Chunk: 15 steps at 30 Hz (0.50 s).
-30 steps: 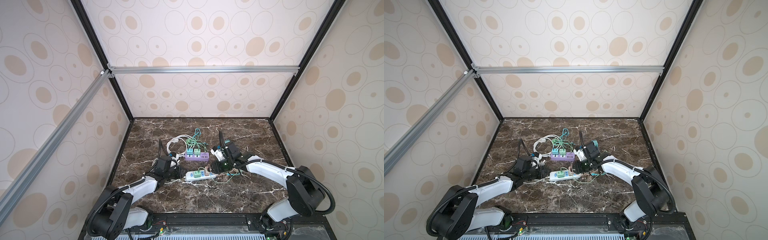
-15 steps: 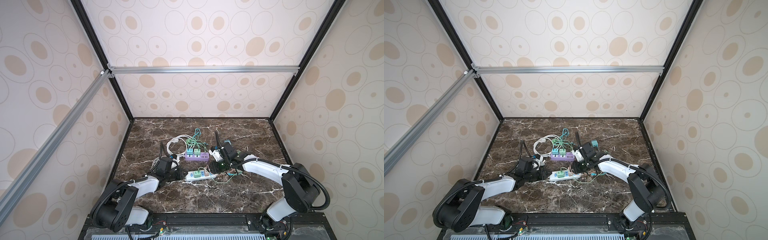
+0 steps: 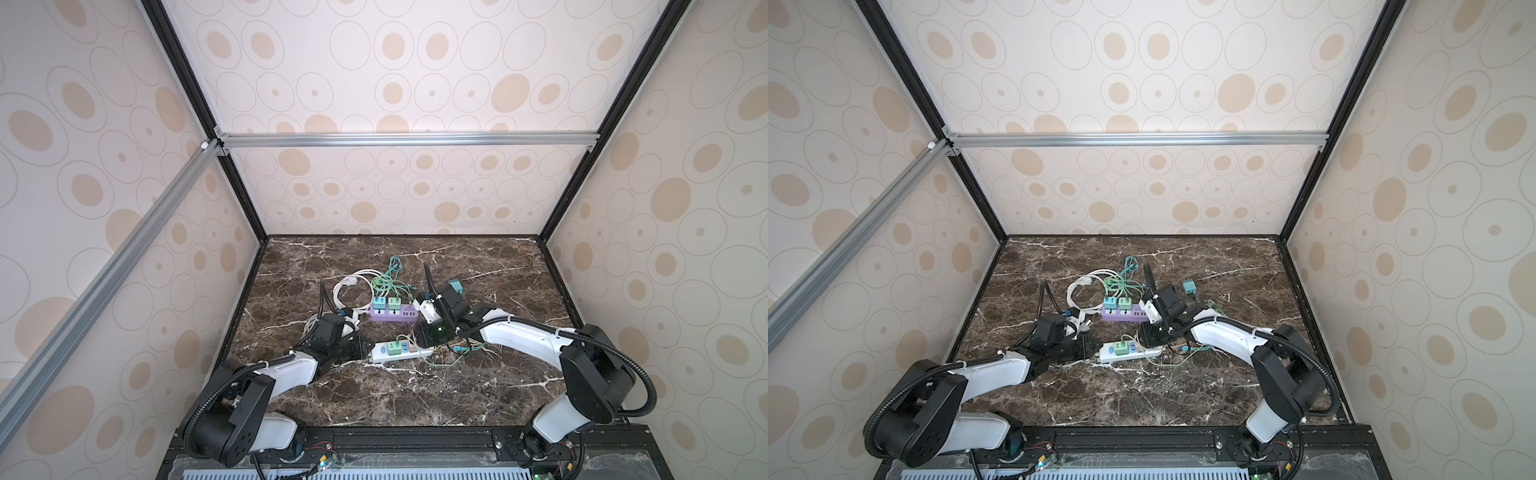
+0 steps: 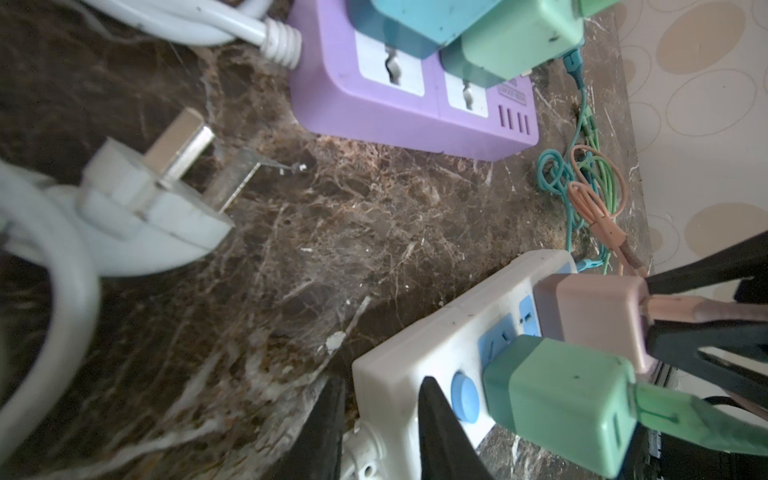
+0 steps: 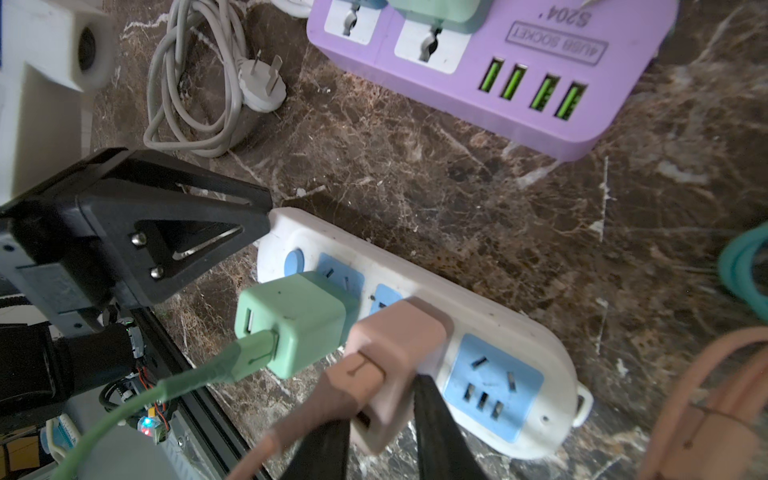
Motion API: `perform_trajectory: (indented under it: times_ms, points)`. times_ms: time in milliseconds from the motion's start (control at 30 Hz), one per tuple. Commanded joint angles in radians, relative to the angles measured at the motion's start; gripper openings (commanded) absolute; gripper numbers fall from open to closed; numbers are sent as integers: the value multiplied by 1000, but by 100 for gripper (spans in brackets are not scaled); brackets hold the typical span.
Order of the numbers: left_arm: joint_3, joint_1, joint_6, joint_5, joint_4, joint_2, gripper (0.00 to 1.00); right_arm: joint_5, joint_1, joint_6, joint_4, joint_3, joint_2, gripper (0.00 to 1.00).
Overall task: Insert the plug
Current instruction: 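Open the right gripper and lift it off the pink charger, then move the right gripper to the loose teal charger and grasp it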
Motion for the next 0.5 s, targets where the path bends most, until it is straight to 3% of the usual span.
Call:
perform_trajectory:
  times_ms: [0, 467]
  points:
    - [35, -3, 6, -32, -25, -37, 31, 60, 4, 4, -85, 2, -3, 29]
    - [99, -3, 42, -79, -114, -97, 31, 183, -14, -89, -237, 125, -101, 48]
